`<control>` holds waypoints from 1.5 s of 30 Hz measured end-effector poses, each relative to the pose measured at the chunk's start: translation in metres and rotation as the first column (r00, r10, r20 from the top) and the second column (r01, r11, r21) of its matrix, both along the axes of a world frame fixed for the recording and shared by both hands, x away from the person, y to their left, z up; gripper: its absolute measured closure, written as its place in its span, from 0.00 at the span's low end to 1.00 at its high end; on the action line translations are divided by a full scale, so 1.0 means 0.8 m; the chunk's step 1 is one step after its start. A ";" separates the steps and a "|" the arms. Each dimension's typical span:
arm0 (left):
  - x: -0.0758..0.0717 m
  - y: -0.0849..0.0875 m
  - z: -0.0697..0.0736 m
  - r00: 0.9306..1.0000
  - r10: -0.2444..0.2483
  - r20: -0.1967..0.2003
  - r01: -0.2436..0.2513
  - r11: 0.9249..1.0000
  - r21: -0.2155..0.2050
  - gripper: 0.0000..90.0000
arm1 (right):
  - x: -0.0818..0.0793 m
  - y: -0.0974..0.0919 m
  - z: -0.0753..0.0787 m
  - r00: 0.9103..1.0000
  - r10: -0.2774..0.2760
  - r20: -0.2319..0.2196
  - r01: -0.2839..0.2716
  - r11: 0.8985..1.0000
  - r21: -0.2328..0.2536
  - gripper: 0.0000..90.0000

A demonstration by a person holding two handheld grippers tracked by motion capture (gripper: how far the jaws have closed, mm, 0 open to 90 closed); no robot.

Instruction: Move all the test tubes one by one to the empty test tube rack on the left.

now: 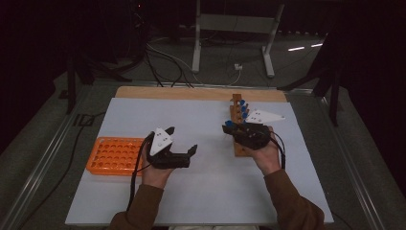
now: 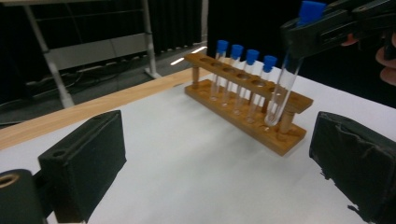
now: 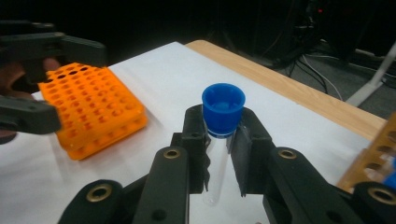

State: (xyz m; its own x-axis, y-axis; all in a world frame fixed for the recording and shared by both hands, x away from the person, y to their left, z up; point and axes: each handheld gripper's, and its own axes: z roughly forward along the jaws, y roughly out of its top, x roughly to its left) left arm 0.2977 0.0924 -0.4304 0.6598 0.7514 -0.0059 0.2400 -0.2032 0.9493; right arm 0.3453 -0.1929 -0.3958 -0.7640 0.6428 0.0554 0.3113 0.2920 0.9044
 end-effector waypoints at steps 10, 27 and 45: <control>0.006 -0.033 -0.004 0.997 -0.077 -0.031 0.077 0.997 0.027 0.19 | -0.008 0.025 -0.002 0.999 0.048 -0.007 -0.048 0.999 0.004 0.85; 0.012 -0.055 -0.009 0.990 -0.133 -0.052 0.133 0.991 0.008 0.65 | -0.017 0.053 -0.005 0.994 0.109 -0.030 -0.109 0.994 0.007 0.85; 0.018 -0.042 -0.016 0.989 -0.120 -0.082 0.121 0.992 0.016 0.87 | -0.012 0.035 -0.005 0.992 0.120 -0.043 -0.114 0.986 0.120 0.36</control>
State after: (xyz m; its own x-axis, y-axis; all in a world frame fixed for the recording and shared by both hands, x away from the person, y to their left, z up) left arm 0.3123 0.0591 -0.4435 0.7436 0.6669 -0.0482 0.2882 -0.2546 0.9231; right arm 0.3355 -0.1652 -0.4001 -0.8281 0.5358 0.1649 0.3269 0.2225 0.9185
